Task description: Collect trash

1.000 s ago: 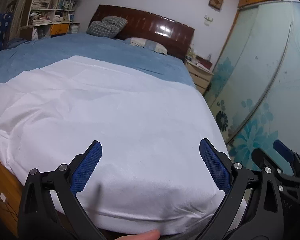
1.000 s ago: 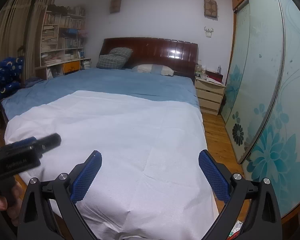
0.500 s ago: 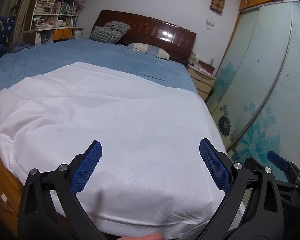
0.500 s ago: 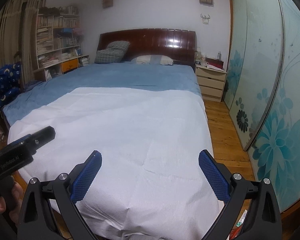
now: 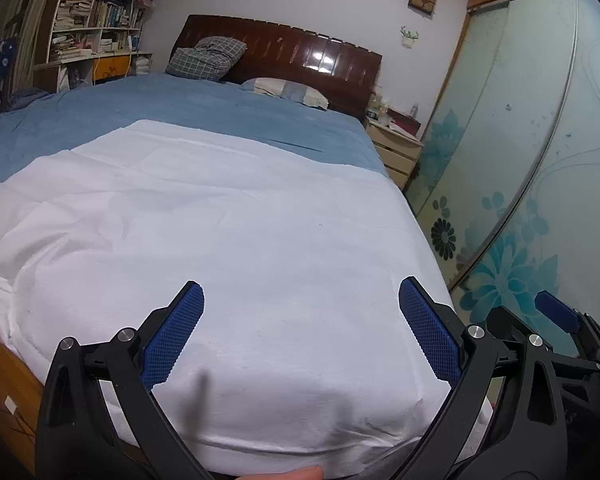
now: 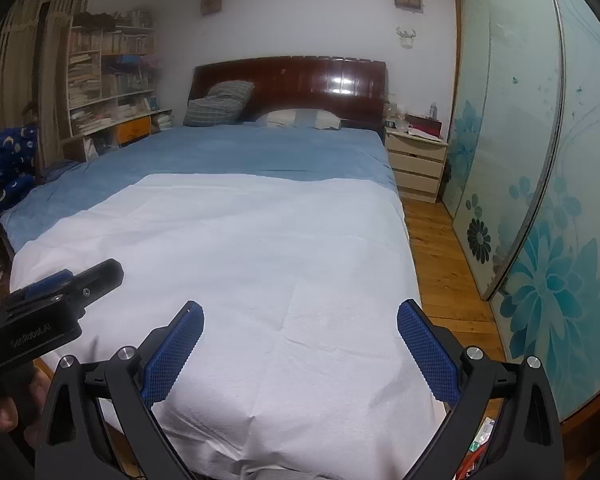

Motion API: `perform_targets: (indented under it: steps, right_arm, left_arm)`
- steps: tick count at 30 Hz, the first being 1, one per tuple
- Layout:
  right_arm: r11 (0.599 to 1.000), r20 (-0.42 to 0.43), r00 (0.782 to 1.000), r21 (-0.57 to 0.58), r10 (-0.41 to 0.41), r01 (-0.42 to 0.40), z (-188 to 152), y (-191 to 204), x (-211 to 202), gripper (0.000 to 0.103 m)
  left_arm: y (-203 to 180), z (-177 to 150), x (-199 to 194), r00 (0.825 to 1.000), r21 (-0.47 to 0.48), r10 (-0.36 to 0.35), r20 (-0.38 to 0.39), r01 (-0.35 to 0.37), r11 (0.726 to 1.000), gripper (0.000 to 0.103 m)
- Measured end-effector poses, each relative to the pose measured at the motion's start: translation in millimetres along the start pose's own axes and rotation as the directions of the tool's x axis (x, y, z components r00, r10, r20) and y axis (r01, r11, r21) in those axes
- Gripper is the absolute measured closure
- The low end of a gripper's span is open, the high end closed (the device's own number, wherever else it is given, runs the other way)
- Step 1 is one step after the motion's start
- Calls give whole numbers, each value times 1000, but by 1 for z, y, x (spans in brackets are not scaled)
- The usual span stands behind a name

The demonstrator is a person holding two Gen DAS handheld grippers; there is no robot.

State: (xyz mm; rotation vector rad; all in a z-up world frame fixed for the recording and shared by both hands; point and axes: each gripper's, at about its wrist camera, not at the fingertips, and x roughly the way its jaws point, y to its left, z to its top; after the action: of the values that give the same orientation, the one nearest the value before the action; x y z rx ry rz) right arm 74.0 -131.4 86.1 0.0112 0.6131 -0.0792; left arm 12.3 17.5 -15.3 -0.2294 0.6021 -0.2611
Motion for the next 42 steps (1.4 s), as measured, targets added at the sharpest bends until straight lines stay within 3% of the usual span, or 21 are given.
perform_targets:
  steps: [42]
  right_arm:
    - [1000, -11, 1000, 4, -12, 12, -3, -6, 12, 7]
  left_arm:
    - [-11, -5, 9, 1000, 6, -20, -22, 20, 1000, 6]
